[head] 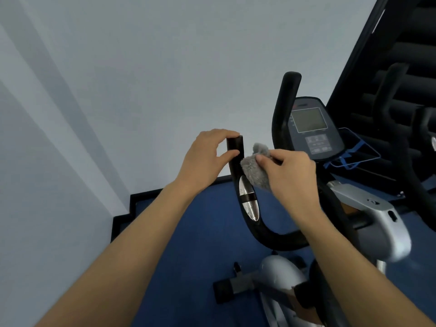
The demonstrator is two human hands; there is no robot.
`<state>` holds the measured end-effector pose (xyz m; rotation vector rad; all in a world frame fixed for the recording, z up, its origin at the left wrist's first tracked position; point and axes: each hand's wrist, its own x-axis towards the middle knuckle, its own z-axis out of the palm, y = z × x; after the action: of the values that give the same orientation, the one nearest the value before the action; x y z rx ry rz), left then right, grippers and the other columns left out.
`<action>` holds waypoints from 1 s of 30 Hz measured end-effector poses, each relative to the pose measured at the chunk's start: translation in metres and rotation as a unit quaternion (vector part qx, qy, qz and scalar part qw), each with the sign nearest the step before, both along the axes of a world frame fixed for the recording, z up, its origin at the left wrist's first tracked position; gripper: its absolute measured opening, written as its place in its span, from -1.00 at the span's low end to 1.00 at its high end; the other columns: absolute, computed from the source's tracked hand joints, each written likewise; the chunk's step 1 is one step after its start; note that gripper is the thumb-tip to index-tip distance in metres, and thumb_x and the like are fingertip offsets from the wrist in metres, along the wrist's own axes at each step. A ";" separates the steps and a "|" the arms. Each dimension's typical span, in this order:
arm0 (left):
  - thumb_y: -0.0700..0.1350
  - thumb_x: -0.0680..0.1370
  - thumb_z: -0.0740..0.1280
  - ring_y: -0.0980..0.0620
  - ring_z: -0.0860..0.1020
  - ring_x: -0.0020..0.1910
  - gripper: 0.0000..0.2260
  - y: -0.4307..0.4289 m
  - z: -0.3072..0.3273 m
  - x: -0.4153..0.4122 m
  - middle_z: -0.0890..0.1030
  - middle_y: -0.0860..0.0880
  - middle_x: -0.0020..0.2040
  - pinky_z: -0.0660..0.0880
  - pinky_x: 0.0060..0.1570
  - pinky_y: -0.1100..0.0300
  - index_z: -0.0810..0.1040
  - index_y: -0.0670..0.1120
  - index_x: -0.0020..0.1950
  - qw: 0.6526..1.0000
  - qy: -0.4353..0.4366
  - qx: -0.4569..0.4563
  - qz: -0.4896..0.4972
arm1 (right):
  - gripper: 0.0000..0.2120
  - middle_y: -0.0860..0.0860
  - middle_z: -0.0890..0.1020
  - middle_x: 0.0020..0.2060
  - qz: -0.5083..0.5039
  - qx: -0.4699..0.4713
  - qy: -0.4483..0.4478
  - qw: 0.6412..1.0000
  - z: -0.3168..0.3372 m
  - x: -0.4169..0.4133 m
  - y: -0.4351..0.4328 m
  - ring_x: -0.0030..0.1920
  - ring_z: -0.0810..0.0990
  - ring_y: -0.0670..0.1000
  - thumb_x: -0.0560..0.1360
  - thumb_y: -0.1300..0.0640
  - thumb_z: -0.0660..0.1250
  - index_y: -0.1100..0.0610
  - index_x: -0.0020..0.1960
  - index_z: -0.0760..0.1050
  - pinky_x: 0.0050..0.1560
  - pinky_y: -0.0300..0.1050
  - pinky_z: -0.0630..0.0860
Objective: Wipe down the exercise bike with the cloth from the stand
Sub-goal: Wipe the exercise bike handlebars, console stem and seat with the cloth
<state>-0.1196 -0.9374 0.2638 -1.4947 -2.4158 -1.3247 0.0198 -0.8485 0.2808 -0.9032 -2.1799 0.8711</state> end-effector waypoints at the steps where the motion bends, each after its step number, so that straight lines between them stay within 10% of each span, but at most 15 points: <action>1: -0.08 0.50 0.38 0.17 0.37 0.19 -0.70 -0.001 -0.002 0.001 0.51 0.20 0.16 0.20 0.08 0.53 0.51 0.07 0.22 1.000 -0.004 0.003 0.002 | -0.70 0.12 0.55 -0.48 0.008 0.002 -0.004 1.000 -0.002 0.006 -0.003 -0.45 0.42 -0.02 0.49 0.08 0.32 0.24 -0.33 0.54 -0.45 -0.14 0.34; 13: -0.13 0.50 0.37 0.25 0.34 0.15 -0.67 0.000 -0.009 0.007 0.45 0.27 0.18 0.15 0.11 0.61 0.48 0.03 0.26 0.999 -0.030 0.027 0.007 | -0.84 0.06 0.57 -0.20 0.017 0.127 -0.059 0.990 -0.039 -0.002 -0.036 -0.23 0.51 0.07 0.52 0.11 0.27 0.15 -0.02 0.59 -0.30 -0.08 0.42; 30: -0.17 0.53 0.33 0.09 0.25 0.38 -0.50 -0.001 -0.019 0.021 0.28 0.07 0.45 0.07 0.24 0.48 0.27 0.03 0.43 1.000 -0.013 -0.004 0.011 | -0.77 0.08 0.60 -0.35 0.049 0.042 -0.060 0.996 -0.020 0.030 -0.010 -0.35 0.50 -0.03 0.50 0.09 0.29 0.22 -0.21 0.60 -0.36 -0.27 0.34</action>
<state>-0.0986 -0.9384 0.2452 -1.4581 -2.4484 -1.3393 0.0498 -0.8584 0.2608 -0.8322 -2.3635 0.7816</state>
